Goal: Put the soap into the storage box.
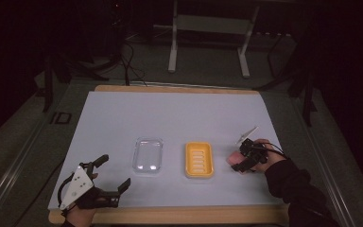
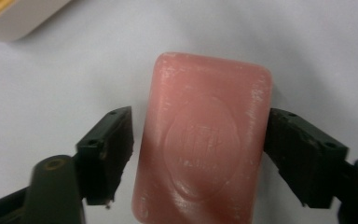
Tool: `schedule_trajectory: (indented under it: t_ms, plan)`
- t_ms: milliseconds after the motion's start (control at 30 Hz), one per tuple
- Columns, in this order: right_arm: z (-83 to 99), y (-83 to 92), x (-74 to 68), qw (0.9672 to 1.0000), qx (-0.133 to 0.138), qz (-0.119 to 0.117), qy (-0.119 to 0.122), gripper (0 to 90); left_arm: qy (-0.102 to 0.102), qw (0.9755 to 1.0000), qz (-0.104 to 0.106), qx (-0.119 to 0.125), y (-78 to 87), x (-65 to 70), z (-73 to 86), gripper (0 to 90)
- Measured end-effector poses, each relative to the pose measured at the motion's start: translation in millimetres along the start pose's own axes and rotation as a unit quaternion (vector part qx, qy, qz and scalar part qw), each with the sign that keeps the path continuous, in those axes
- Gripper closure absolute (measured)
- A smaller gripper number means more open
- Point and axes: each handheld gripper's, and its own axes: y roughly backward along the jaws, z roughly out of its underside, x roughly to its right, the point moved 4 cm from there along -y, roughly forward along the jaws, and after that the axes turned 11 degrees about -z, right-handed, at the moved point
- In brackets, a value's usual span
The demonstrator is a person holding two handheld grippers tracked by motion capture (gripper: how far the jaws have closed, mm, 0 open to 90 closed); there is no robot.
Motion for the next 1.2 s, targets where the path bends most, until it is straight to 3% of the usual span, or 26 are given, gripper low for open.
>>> schedule_trajectory:
  t_ms: [333, 567, 733, 967, 1200]
  plan:
    - [-1.0, -5.7, -1.6, 0.9995, -0.021, 0.02, 0.012, 34.2, 0.0, 1.0, 0.001, -0.001, -0.2, 0.4, 0.2, 0.6]
    - [-2.1, -6.7, -4.3, 0.9992, -0.028, 0.029, 0.002, 35.8, -0.002, 1.0, 0.002, 0.0, 0.6, 0.8, 0.1, 0.7]
    - [-2.7, -6.4, -6.1, 0.9978, -0.03, 0.042, -0.041, 36.4, -0.001, 1.0, 0.002, -0.001, 0.1, 0.9, 0.1, 0.6]
    - [-1.8, -5.8, -7.4, 0.9937, -0.008, 0.056, -0.096, 36.5, -0.002, 1.0, 0.001, -0.001, -0.8, 0.9, 0.2, 0.7]
    - [-6.4, 0.4, -12.2, 0.9814, 0.005, 0.093, -0.168, 36.6, 0.002, 1.0, -0.003, 0.0, -0.8, 0.2, 0.1, 0.7]
